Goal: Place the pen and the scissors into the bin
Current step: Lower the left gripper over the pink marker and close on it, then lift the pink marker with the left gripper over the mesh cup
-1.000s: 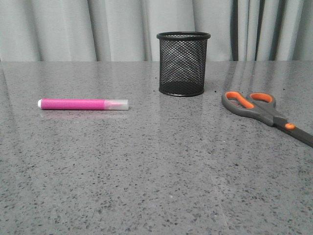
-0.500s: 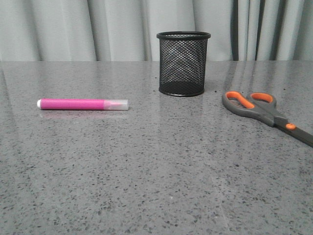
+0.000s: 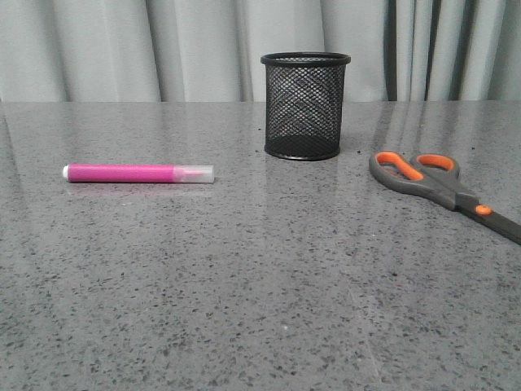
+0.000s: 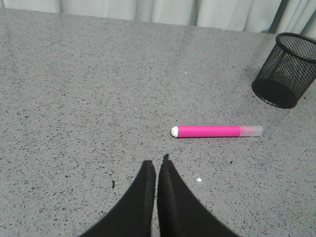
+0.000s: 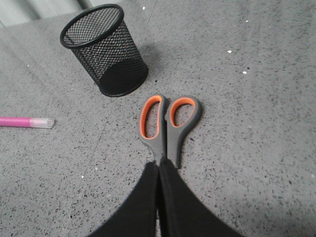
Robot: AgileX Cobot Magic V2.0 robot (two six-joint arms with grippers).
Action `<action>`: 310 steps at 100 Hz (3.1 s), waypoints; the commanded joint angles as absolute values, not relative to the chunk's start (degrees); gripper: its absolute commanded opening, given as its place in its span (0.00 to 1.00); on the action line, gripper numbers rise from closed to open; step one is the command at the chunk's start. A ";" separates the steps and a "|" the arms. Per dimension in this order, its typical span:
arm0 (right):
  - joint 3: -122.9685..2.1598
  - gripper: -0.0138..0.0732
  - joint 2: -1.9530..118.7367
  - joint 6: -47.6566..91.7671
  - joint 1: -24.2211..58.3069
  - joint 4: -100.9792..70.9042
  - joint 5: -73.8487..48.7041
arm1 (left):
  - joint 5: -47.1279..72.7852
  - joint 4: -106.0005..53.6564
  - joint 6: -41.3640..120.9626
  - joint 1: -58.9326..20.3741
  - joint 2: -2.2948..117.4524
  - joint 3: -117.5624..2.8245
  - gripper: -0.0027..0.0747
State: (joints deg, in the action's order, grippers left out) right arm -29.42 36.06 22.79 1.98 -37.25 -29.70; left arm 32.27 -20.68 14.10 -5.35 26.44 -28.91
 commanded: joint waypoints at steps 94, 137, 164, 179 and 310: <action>-42.64 0.52 44.48 31.94 1.52 -37.71 -40.15 | 42.50 -37.68 40.45 -5.32 40.12 -42.75 0.46; -46.65 0.52 50.35 33.69 1.52 -36.41 -41.74 | 56.66 -37.75 62.51 -7.51 62.75 -59.11 0.46; -46.65 0.52 50.80 34.86 1.52 -36.41 -41.74 | 57.73 -37.43 82.01 -14.04 76.92 -66.92 0.46; -46.65 0.52 50.80 34.97 1.52 -36.41 -41.74 | 57.74 -36.95 84.40 -15.11 84.43 -71.27 0.46; -46.65 0.51 50.80 34.97 1.52 -36.41 -41.74 | 61.39 -32.40 89.80 -15.11 100.58 -77.98 0.01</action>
State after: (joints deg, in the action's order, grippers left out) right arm -44.56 50.74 34.39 1.98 -35.31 -43.97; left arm 61.09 -31.84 90.96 -14.64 102.75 -76.45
